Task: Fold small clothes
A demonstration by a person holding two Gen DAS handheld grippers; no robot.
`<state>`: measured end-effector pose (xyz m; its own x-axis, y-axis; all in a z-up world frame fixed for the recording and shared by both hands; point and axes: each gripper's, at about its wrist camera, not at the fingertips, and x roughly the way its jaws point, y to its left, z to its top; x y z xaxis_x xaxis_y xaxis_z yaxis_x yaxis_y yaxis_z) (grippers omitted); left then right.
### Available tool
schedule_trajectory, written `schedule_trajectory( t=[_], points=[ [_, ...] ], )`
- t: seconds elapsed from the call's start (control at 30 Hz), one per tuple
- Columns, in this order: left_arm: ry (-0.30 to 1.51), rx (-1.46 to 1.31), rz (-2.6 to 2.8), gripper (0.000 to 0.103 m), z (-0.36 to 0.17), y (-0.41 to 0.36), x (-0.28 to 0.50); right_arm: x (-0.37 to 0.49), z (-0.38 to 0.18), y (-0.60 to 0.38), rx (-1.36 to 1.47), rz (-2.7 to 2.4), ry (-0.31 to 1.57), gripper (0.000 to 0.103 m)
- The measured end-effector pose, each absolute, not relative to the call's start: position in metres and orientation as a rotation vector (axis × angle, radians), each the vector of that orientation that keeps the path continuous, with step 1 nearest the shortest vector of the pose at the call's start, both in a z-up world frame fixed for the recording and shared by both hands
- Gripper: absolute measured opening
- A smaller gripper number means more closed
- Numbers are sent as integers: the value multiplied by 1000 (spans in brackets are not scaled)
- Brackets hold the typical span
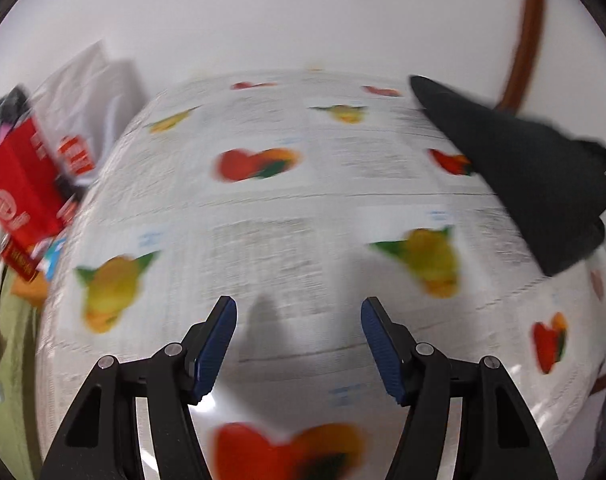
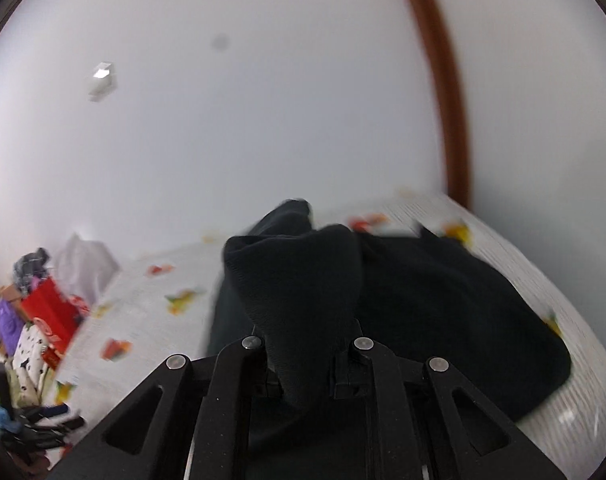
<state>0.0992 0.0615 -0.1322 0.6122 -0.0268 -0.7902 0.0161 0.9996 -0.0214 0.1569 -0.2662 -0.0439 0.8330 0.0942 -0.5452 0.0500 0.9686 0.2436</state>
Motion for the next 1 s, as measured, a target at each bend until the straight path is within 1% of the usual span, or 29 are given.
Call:
schedule_trajectory(
  t=[0.07,0.13,0.17,0.23,0.3,0.37,0.57,0.67,0.7,0.77,0.83,0.87,0.9,0.93,0.97,1.0],
  points=[
    [908,-7,-73,62,-129,40,102,156,-68,-288,289,17,661,15],
    [897,-3,-128,62,-125,15,105,152,-84,-301,310,31,694,18],
    [891,0,-154,62,-124,3,107,150,-90,-306,313,26,701,24],
    [886,8,-215,62,-121,-22,110,143,-94,-314,310,1,688,33],
    [888,15,-278,62,-120,-47,113,140,-95,-320,312,5,669,35],
    [893,30,-324,62,-122,-72,117,142,-97,-324,314,17,675,41],
    [923,57,-390,62,-134,-121,128,148,-105,-333,238,23,709,41],
    [934,41,-403,62,-140,-134,133,146,-107,-329,185,26,713,35],
    [934,32,-407,61,-142,-139,136,147,-108,-327,164,23,719,35],
    [933,20,-405,51,-146,-146,141,148,-110,-326,152,23,729,33],
    [931,3,-397,36,-149,-150,145,152,-112,-327,153,27,742,31],
    [927,-5,-385,34,-149,-151,146,153,-112,-327,153,30,747,29],
    [923,-18,-371,29,-148,-150,146,155,-112,-325,143,30,752,28],
    [921,-25,-369,24,-147,-149,146,155,-112,-322,127,31,750,24],
    [916,-39,-369,21,-146,-145,145,155,-112,-319,116,35,745,20],
    [913,-52,-364,19,-144,-141,145,157,-112,-315,113,41,748,19]
  ],
)
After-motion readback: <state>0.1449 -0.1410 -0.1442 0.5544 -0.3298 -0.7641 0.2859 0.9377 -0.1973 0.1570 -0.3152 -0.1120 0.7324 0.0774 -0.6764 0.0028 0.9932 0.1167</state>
